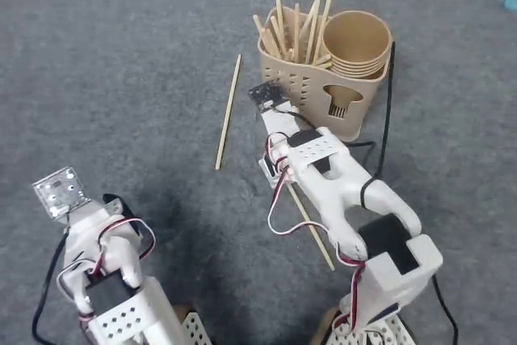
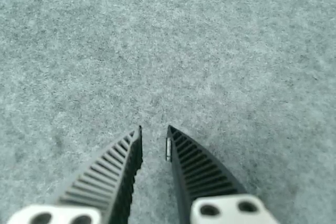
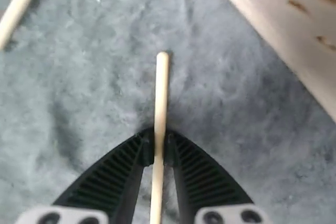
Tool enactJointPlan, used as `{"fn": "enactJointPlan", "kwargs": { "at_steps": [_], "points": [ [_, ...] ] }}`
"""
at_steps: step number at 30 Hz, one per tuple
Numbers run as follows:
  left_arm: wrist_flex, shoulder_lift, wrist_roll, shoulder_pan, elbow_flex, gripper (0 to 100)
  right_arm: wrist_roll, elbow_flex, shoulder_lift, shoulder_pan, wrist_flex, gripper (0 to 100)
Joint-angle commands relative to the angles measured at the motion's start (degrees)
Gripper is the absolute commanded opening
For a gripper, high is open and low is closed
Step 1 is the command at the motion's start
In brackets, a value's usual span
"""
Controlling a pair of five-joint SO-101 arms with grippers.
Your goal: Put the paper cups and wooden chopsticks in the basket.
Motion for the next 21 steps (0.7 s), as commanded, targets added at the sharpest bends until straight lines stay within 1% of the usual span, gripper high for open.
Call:
{"fn": "enactJointPlan", "kwargs": {
  "at_steps": [1,6,8,10,12,15,21],
  "points": [
    [0.0,-1.1,-0.7,0.0,-0.3,7,2.0,-2.7,-0.6,0.7,-0.7,6.4],
    [0.0,-1.1,-0.7,0.0,-0.3,7,2.4,-1.8,0.2,0.7,-0.7,5.3],
    [0.0,-1.1,-0.7,0.0,-0.3,7,2.3,-1.3,0.4,0.6,-0.7,0.2],
    [0.0,-1.1,-0.7,0.0,-0.3,7,2.2,-1.1,0.0,0.7,-0.2,1.2],
    [0.0,-1.1,-0.7,0.0,-0.3,7,2.3,-2.4,-0.7,0.9,3.3,0.7],
    [0.0,-1.1,-0.7,0.0,-0.3,7,2.3,-4.7,-5.1,0.7,11.4,0.8],
    [0.0,-1.1,-0.7,0.0,-0.3,7,2.3,-5.8,-21.8,0.5,24.5,0.8]
  ]
}}
